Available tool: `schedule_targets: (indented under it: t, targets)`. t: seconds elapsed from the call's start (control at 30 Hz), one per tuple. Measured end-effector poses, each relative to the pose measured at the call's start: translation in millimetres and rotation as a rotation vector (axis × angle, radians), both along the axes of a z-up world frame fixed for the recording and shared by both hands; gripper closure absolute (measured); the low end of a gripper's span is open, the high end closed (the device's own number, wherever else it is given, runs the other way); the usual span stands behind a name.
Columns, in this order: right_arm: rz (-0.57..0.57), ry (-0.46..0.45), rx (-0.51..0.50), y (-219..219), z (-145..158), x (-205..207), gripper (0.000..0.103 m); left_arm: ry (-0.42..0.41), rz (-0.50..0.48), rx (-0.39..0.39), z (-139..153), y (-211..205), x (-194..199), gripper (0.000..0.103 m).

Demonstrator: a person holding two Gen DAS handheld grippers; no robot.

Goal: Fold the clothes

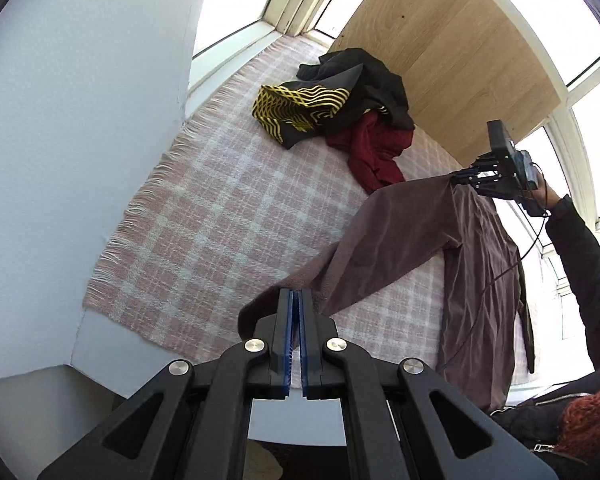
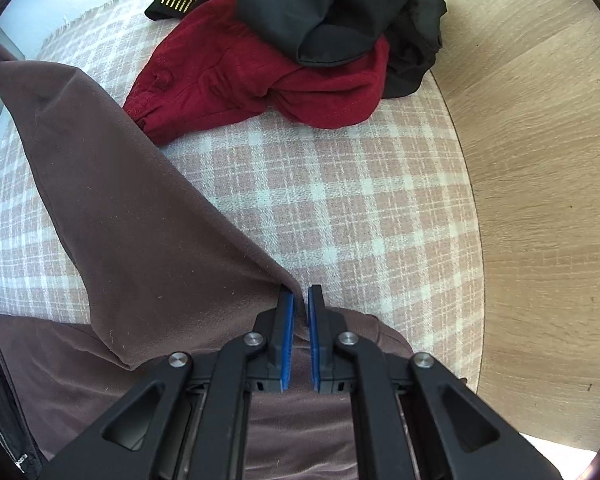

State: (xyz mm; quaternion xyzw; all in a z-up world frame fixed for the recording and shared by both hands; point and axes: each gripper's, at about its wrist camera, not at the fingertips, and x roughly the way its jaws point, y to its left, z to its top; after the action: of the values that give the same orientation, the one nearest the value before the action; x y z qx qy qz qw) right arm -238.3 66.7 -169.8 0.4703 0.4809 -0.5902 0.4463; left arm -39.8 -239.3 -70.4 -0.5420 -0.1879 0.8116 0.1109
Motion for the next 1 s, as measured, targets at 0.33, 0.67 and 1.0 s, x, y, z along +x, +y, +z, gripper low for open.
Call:
schedule_targets:
  t: [0.33,0.67,1.0]
  targets:
    - [0.015,0.086,-0.061,71.5,3.1,-7.3,0.096,0.023,0.037,-0.037,14.1,69.9,60.1,0.101]
    - [-0.015,0.149,-0.176,147.2,28.9,-11.7,0.096,0.197,-0.053,0.057,61.4,171.5,121.0,0.101]
    - [-0.084,0.173,-0.161,236.2,-7.3,-11.6,0.096,-0.121,-0.317,0.082,-56.8,318.4,188.9,0.103]
